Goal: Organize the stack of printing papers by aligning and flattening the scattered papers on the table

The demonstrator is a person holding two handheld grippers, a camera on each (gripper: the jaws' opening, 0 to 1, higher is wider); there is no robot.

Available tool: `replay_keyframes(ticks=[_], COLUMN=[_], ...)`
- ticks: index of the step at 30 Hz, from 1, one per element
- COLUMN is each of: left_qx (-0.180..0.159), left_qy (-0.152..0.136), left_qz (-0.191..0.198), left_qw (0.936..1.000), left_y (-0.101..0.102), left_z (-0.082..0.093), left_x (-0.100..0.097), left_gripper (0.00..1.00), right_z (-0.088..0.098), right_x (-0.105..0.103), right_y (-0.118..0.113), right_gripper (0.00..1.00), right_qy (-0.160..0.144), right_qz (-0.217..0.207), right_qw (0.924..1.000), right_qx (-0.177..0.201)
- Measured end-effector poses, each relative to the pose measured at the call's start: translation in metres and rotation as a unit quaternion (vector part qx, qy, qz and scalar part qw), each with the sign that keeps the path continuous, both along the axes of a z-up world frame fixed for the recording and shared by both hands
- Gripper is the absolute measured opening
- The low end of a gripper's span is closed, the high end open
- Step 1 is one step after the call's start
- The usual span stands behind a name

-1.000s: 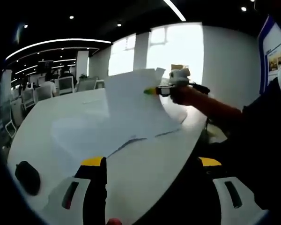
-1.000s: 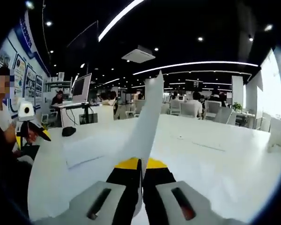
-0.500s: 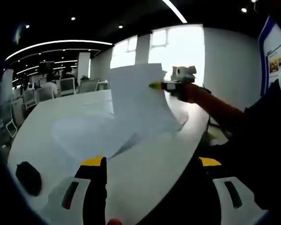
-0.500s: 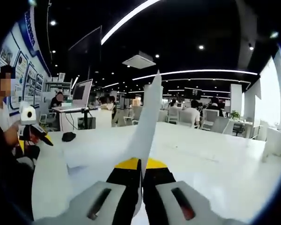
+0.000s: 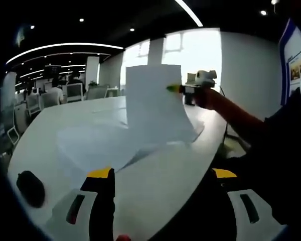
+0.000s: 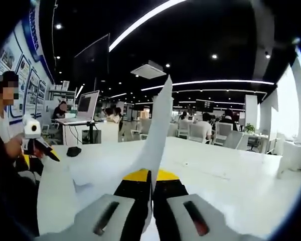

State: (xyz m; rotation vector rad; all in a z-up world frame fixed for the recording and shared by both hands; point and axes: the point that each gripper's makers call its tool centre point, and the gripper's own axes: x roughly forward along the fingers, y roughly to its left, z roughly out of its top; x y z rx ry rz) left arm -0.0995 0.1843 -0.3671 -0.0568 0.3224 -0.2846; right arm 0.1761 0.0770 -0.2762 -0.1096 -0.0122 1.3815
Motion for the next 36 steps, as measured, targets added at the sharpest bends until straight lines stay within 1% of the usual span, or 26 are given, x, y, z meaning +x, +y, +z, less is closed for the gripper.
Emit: replay_keyframes(ticks=[6,10,24,36], left_qx=[-0.003,-0.004,-0.011,-0.014], left_qy=[-0.002,-0.002,-0.008,-0.012], left_qz=[0.004,0.007,0.014,0.019], left_qw=[1.0,1.0,0.9998,0.9996], left_y=[0.002,0.005,0.009,0.012], left_z=[-0.001,-0.001,0.001,0.002], left_x=[0.0,0.0,0.001,0.002], left_gripper=[0.79,0.79,0.79,0.78], right_z=[0.007,0.015,0.051,0.08], right_x=[-0.004,-0.006,-0.019,-0.041], right_y=[-0.002,-0.005,-0.015,-0.018], right_gripper=[0.0,0.0,0.0,0.0], right_qy=[-0.002,-0.004,-0.018,-0.049], right_qz=[0.002,0.004,0.014,0.033], right_qw=[1.0,0.9998,0.998,0.9951], right_qx=[0.009,0.019,0.058,0.079])
